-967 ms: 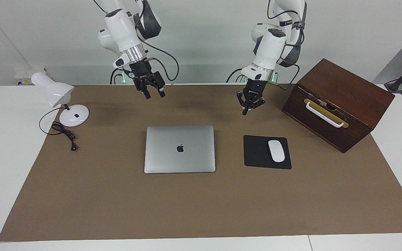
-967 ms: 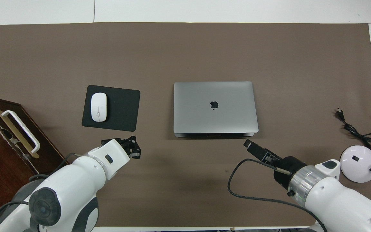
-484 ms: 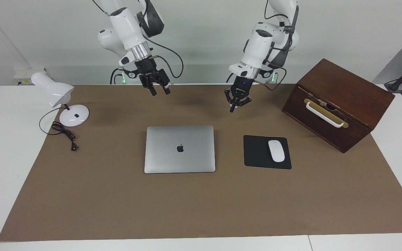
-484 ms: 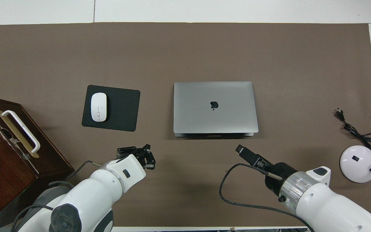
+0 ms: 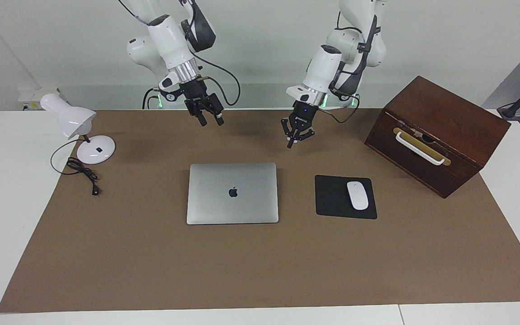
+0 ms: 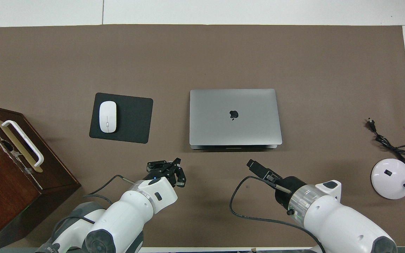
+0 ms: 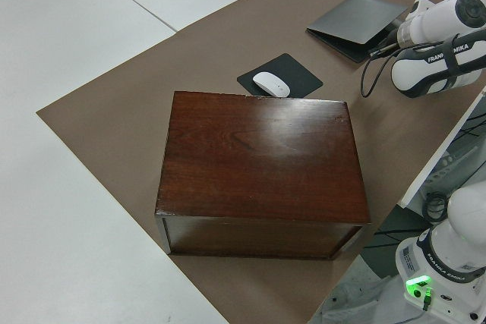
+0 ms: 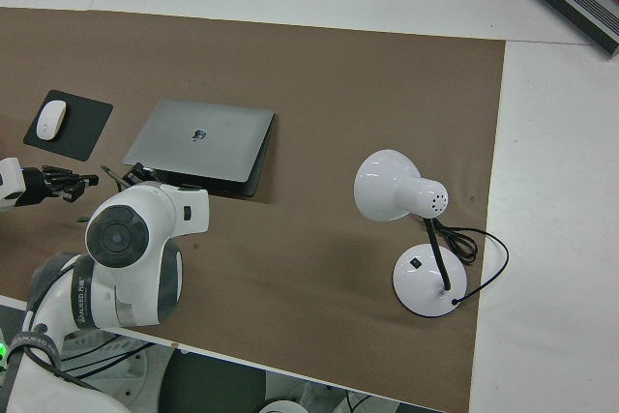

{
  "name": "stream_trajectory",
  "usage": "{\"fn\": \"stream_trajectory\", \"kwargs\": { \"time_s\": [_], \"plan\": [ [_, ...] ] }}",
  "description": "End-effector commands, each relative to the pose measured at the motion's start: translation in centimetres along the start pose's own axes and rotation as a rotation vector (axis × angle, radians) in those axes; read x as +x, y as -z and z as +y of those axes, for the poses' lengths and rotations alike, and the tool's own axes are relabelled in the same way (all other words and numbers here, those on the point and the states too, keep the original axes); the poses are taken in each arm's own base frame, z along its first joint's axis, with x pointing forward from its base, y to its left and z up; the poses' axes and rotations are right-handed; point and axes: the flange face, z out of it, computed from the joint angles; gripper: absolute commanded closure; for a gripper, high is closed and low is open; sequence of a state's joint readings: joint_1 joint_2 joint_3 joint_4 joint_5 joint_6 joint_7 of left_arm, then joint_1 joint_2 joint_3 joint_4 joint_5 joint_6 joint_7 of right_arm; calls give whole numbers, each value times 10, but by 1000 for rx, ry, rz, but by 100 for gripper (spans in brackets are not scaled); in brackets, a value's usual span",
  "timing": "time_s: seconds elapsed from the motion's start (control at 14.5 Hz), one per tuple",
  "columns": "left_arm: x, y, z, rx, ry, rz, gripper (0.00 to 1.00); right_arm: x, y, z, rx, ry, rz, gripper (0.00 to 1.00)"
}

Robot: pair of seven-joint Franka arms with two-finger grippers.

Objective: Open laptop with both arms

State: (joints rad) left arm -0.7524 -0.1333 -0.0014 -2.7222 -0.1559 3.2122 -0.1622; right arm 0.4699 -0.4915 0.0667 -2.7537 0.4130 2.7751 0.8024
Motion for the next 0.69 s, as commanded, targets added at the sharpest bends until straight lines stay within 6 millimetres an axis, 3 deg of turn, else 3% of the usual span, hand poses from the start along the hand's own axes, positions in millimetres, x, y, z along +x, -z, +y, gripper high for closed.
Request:
{"fn": "stream_trajectory", "kwargs": {
  "time_s": [0.0, 0.35, 0.48, 0.62],
  "plan": [
    [-6, -6, 5, -10, -15, 26, 100, -6, -17, 3, 0, -21, -1, 0],
    [-16, -24, 7, -11, -46, 71, 100, -10, -50, 8, -13, -11, 24, 0],
    [-27, -41, 6, -7, -55, 96, 100, -9, -59, 10, -16, -11, 34, 0],
    [-29, -45, 8, -7, -57, 89, 100, -9, -64, 12, -17, -11, 41, 0]
  ]
}}
